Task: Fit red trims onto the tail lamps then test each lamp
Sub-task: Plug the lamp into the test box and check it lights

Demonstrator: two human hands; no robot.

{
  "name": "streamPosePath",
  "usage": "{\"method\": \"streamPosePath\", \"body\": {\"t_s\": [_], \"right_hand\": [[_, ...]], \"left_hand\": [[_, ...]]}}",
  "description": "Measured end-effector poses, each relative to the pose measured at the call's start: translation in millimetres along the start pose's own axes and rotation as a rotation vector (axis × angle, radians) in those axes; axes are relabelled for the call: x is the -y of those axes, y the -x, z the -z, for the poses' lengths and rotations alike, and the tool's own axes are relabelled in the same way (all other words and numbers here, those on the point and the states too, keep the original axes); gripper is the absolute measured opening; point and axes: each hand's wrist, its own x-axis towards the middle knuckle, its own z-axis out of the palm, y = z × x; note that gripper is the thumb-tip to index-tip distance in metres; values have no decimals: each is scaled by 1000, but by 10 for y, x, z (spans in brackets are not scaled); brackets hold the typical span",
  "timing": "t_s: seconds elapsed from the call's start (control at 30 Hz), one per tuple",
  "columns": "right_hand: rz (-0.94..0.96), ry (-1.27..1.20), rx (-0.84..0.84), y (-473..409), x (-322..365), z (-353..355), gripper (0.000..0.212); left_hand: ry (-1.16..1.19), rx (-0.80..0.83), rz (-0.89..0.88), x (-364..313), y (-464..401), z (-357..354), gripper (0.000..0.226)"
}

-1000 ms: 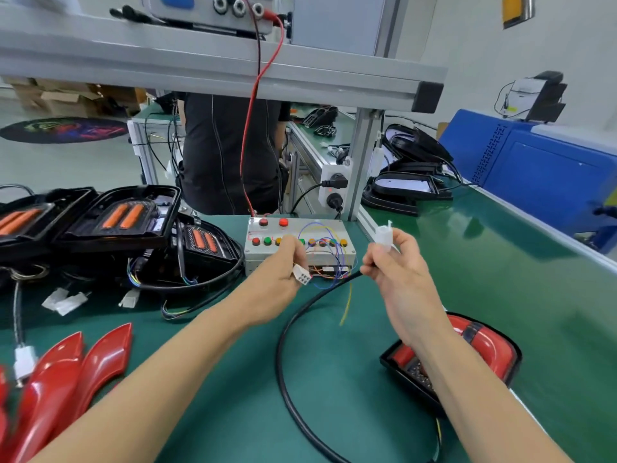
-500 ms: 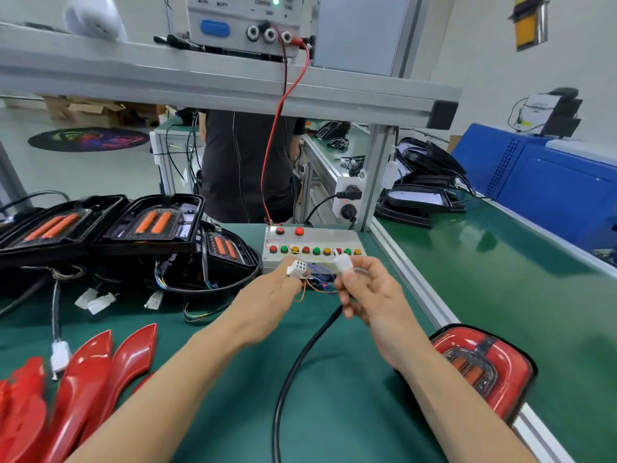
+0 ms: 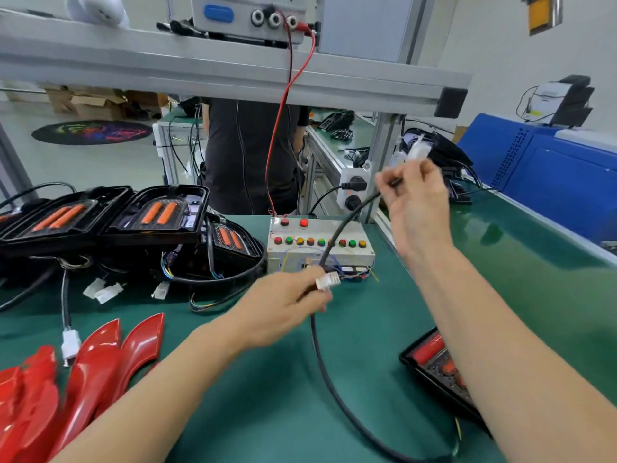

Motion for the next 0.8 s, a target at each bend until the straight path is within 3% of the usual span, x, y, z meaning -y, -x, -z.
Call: {"method": "streamPosePath", "body": {"t_s": [0.13,0.2,0.27,0.37,0.47,0.63,0.8], "right_hand": [[94,-126,22,-30,200,-14,17],[67,35,109,133,181,130,18],[23,335,230,348,118,364,21],[-25,740,402,584,-38,693,19],[-86,962,544,725,-231,858,23],[-208,926,607,805,-352,890,9],[-228,913,617,782,-346,901,7]], "left_hand": [[-405,233,16,142,-74,-298,23],[-638,176,65,294,-115,-326,20],[-706,85,151,442,-129,-278,22],[-446,-37,211,541,-108,-187,23],[-209,-146,201,468,-83,-136,17],[-263,-32,240,284,-65,-114,15],[-19,6,196,191,20,-54,7]]}}
